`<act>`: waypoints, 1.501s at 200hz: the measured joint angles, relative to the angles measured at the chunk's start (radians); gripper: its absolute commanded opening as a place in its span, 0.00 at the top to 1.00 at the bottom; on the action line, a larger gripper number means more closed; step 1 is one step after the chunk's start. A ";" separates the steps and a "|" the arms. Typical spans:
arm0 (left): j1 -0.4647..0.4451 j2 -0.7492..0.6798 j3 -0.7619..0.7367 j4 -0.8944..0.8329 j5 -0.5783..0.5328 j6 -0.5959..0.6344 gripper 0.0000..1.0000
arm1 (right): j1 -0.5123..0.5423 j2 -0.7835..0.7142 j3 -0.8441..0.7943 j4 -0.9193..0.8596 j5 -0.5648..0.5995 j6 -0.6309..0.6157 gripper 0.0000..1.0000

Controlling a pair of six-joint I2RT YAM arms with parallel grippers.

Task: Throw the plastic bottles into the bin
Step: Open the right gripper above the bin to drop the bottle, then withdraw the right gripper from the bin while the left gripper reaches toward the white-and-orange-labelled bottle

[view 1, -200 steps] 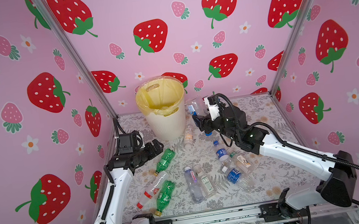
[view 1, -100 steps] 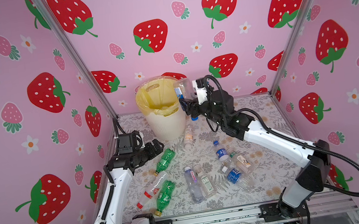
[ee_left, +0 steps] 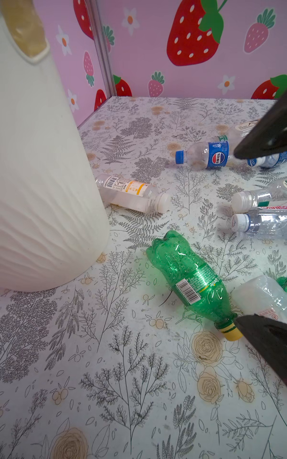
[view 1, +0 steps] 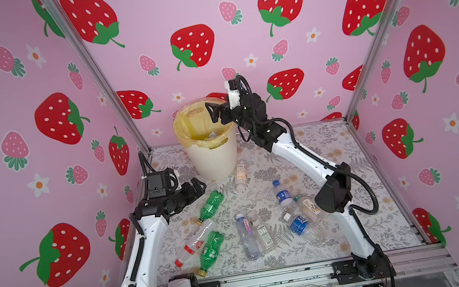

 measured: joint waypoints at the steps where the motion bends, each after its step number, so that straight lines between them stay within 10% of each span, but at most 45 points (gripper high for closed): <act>1: 0.000 0.000 0.000 0.000 0.000 0.000 0.01 | -0.002 -0.005 -0.010 0.002 -0.001 0.000 0.01; 300: -0.076 0.048 -0.019 0.032 -0.039 -0.024 0.01 | 0.005 -0.883 -1.278 0.096 0.027 0.095 0.01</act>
